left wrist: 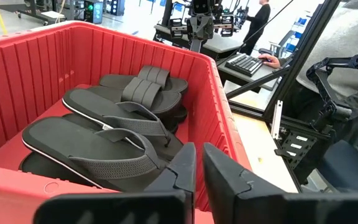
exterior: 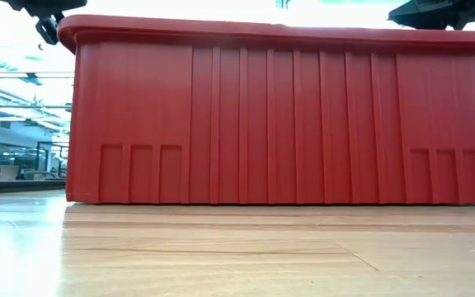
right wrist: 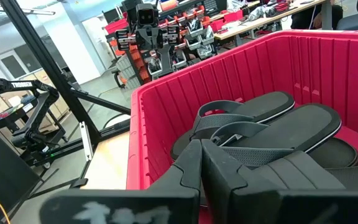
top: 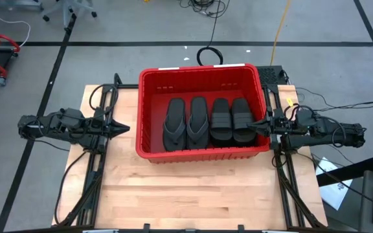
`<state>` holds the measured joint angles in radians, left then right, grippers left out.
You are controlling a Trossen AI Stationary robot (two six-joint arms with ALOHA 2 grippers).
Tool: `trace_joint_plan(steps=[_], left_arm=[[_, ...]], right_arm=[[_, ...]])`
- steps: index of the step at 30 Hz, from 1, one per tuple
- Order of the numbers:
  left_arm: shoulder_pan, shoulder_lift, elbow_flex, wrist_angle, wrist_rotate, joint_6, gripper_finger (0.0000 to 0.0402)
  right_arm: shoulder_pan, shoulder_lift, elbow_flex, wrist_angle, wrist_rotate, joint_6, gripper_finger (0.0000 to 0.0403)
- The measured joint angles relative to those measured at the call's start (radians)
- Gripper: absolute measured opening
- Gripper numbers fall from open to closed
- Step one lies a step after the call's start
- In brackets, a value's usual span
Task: Pick and place slides into bin
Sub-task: Return to Home Position
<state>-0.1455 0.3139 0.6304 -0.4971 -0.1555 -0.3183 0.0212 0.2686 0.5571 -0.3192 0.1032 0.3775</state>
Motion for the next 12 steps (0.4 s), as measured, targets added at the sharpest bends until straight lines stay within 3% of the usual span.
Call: trace_joint_plan(steps=[12], left_arm=[[0.0,0.0,0.0,0.0,0.0,0.0,0.002]], right_arm=[[0.0,0.0,0.0,0.0,0.0,0.0,0.0]])
